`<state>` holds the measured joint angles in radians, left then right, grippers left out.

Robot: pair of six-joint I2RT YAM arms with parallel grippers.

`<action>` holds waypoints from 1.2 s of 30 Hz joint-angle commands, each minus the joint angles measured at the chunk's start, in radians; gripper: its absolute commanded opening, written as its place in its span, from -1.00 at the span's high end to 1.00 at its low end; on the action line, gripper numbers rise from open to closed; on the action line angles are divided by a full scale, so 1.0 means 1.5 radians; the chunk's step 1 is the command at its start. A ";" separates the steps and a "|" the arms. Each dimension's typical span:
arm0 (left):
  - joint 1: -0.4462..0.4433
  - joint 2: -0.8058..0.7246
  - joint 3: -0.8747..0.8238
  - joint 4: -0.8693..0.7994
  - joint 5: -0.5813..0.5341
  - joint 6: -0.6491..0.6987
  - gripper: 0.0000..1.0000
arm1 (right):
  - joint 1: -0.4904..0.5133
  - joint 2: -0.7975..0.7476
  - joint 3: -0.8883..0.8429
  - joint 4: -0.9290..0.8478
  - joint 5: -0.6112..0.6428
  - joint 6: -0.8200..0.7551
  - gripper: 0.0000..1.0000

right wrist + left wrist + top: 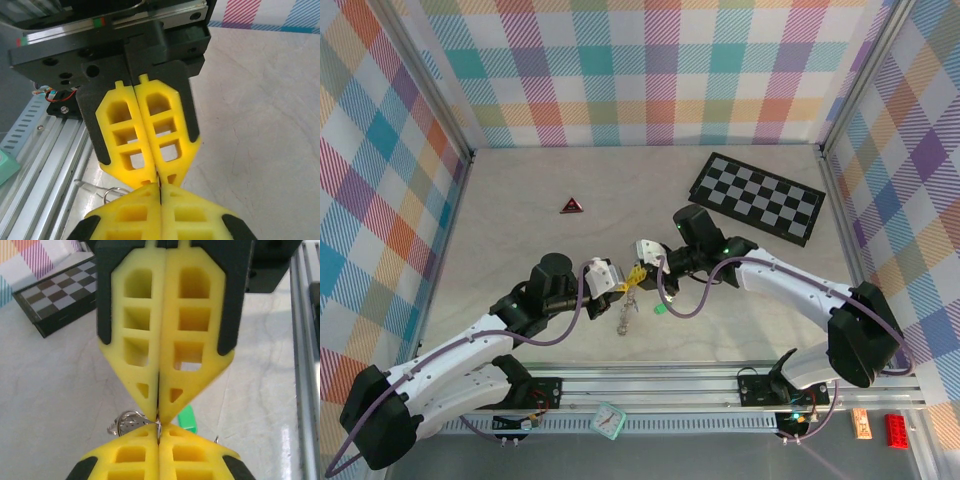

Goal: Put the keys on the keyring

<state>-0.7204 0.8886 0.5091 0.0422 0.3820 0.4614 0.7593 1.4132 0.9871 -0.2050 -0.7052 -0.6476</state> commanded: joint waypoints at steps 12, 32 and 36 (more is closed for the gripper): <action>-0.007 -0.013 0.005 0.014 0.027 0.021 1.00 | -0.028 -0.112 -0.144 0.148 0.046 0.093 0.43; -0.007 -0.020 0.009 0.011 -0.005 0.022 1.00 | -0.018 -0.154 -0.182 0.114 0.194 0.286 0.40; -0.006 -0.021 0.008 0.014 -0.014 0.018 1.00 | -0.018 -0.182 -0.199 0.039 0.304 0.419 0.38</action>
<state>-0.7208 0.8768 0.5091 0.0345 0.3714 0.4801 0.7277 1.1694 0.7071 -0.0498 -0.3851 -0.2047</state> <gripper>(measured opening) 0.046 0.306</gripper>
